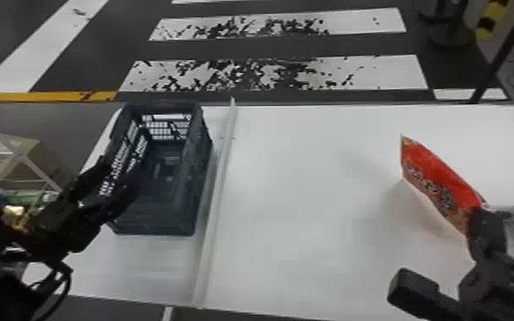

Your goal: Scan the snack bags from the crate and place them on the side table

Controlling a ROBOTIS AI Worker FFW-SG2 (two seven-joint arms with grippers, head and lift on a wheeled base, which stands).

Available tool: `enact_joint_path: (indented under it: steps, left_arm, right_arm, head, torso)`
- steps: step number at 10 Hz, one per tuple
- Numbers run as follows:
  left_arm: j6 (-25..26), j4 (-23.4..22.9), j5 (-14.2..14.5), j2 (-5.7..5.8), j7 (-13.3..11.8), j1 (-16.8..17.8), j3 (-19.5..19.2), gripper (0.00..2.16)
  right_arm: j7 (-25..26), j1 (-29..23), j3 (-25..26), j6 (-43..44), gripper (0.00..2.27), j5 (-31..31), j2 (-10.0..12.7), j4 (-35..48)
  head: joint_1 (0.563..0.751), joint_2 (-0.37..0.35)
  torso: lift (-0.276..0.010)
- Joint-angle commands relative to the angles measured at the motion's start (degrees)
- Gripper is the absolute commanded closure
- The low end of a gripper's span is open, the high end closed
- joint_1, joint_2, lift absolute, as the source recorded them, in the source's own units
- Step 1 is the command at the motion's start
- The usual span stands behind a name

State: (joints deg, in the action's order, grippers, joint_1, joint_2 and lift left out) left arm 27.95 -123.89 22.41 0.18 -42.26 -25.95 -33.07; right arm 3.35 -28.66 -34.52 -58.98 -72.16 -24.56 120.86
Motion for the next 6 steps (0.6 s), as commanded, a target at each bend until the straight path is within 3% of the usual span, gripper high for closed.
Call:
enact_joint_path:
  steps: [1,2,4,5,6]
  left_arm:
    - [0.13,-1.97,-0.70,-0.32,3.59,-1.12,1.87,0.08]
    - [0.13,-3.46,-2.55,-0.32,7.10,-2.00,3.28,0.08]
    - [0.84,-4.43,-4.57,-0.32,10.18,-2.35,5.12,0.08]
    - [1.19,-4.43,-4.74,-0.32,10.27,-2.35,5.65,0.08]
    - [1.36,-4.43,-5.09,-0.32,10.97,-2.35,5.92,0.08]
  right_arm:
    - [0.08,0.53,-5.30,-3.03,2.24,-5.45,-0.84,-3.44]
    - [-0.01,0.53,-7.93,-3.03,2.24,-6.33,-1.46,-4.23]
    - [-1.06,0.88,-12.77,-2.15,2.16,-6.24,-2.16,-5.28]
    - [-1.33,0.88,-14.00,-0.57,1.70,-3.78,-2.43,-5.11]
    - [-1.68,0.97,-14.26,1.19,0.95,-1.14,-2.43,-4.49]
  head:
    - [0.695,0.123]
    - [0.695,0.129]
    - [0.695,0.182]
    - [0.695,0.208]
    - [0.695,0.220]
  torso:
    - [-0.094]
    - [-0.094]
    - [-0.094]
    - [-0.094]
    - [-0.094]
